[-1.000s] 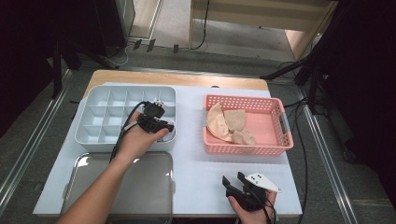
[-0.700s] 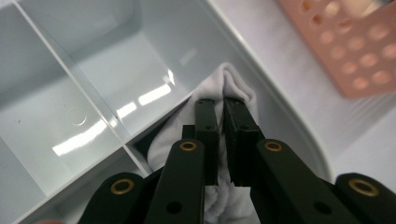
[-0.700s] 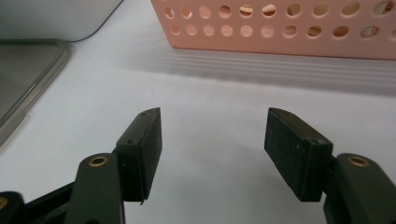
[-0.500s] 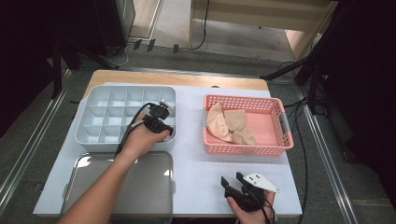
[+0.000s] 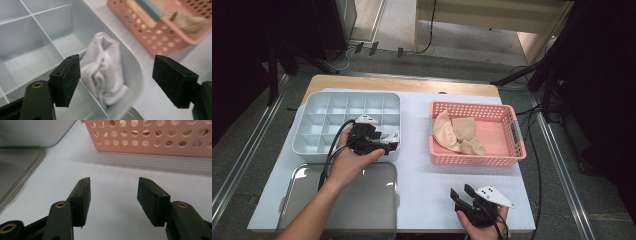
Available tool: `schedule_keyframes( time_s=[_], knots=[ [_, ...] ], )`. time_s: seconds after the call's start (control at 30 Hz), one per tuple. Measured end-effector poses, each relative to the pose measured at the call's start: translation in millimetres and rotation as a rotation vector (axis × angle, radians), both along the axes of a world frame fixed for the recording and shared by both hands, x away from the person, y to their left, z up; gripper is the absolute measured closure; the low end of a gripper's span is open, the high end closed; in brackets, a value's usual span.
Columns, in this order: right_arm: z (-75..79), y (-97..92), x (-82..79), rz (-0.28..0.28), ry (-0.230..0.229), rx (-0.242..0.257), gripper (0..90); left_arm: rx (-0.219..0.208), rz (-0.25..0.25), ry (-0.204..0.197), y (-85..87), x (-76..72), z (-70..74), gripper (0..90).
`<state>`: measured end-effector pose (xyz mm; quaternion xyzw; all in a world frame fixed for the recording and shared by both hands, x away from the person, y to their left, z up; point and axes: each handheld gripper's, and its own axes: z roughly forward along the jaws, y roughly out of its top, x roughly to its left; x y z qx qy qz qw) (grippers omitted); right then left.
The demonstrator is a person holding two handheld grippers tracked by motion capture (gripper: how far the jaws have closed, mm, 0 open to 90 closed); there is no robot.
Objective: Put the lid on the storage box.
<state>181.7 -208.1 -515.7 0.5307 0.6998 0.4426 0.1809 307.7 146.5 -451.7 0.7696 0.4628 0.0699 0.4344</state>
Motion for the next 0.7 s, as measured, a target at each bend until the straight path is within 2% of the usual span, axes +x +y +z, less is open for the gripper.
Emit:
schedule_keyframes(
  time_s=[0.07, 0.2, 0.3, 0.4, 0.47, 0.63, 0.7],
  knots=[
    [1.4, -0.4, -0.7, -0.006, 0.000, 0.002, 44.4, -0.022, 0.016, -0.041, 3.8, -10.7, 0.3, 13.4],
    [2.8, -1.9, -1.1, -0.013, -0.010, 0.000, 41.4, -0.070, 0.003, -0.120, 13.4, -31.1, 1.1, 1.8],
    [3.9, -2.6, -0.6, -0.018, -0.015, -0.006, 37.6, -0.096, 0.017, -0.176, 21.7, -46.5, 0.9, 0.0],
    [6.3, -3.1, -1.6, -0.029, -0.015, -0.006, 35.8, -0.107, 0.035, -0.209, 31.1, -60.3, -2.8, 0.0],
    [7.8, -3.6, -2.1, -0.035, -0.020, -0.003, 35.2, -0.117, 0.042, -0.217, 36.2, -69.1, -6.6, 0.0],
    [11.2, -5.7, -2.5, -0.040, -0.029, -0.004, 34.8, -0.100, 0.066, -0.253, 46.6, -90.0, -16.9, 0.0],
    [13.3, -5.9, -3.0, -0.039, -0.037, -0.010, 34.8, -0.111, 0.070, -0.264, 51.4, -98.3, -22.1, 0.0]
  ],
)
